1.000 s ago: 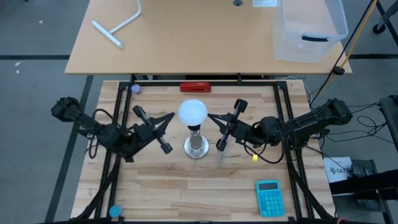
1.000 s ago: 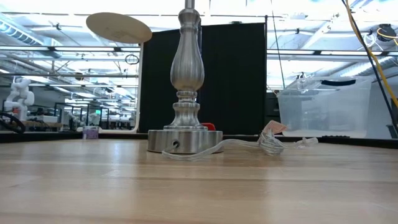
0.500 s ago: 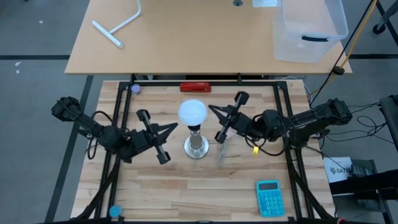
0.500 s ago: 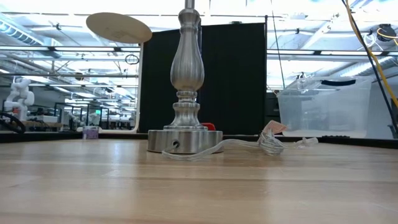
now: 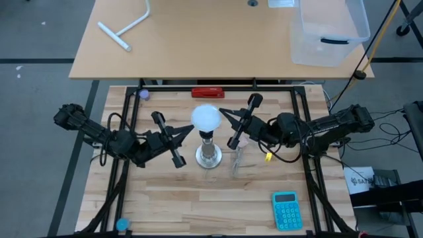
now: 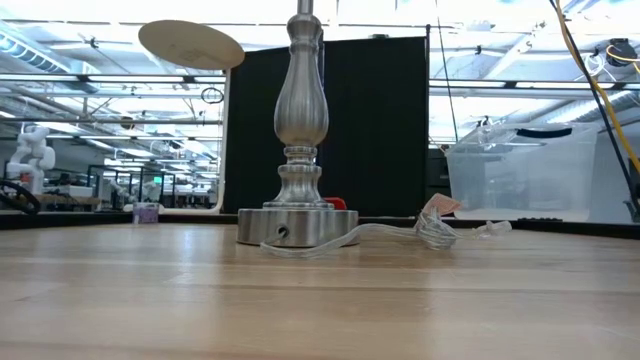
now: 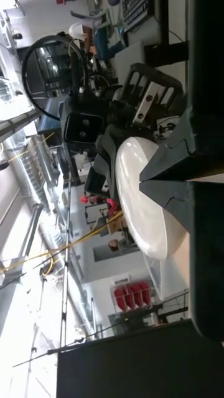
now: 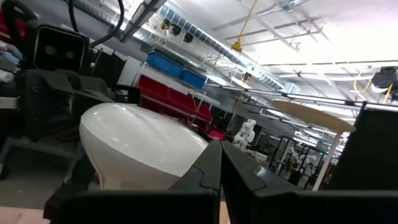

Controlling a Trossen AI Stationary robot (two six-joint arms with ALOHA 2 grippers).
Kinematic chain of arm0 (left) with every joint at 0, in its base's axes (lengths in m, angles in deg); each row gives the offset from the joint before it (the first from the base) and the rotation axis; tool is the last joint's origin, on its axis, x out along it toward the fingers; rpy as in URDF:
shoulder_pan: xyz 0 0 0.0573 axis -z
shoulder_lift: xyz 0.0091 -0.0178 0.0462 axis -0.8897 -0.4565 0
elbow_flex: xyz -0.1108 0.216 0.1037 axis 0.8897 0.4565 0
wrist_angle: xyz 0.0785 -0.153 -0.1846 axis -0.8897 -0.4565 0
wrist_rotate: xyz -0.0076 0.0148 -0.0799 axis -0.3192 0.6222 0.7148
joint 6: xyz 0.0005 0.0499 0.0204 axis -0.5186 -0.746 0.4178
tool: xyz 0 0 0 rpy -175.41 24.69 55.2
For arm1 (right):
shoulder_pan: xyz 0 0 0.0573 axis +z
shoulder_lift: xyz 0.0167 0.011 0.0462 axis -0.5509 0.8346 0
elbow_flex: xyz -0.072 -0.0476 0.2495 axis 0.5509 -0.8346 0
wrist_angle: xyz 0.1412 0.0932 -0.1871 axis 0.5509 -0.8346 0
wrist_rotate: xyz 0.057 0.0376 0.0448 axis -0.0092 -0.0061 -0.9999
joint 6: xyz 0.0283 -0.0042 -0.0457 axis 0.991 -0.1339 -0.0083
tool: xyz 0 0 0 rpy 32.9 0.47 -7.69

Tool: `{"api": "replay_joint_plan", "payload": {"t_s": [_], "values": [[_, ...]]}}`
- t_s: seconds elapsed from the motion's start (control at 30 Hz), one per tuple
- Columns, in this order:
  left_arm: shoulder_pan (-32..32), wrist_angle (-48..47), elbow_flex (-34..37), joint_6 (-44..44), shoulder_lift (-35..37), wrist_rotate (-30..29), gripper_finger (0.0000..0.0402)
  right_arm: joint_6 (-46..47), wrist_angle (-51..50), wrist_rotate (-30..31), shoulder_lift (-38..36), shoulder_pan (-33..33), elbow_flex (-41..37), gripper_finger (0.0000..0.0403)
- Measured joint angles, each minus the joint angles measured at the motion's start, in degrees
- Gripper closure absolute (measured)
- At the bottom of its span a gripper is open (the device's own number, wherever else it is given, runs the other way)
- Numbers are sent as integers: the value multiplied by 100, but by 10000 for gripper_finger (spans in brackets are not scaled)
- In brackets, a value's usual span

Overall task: Screw lightbulb
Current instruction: Insert the white lightbulb into the silver lamp

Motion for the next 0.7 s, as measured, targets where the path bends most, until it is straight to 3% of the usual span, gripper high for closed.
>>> {"api": "replay_joint_plan", "payload": {"t_s": [0.7], "values": [[-31, -76, -7, -29, 13, -598, 402, 66, -262, -28, -16, 403, 9, 403]]}}
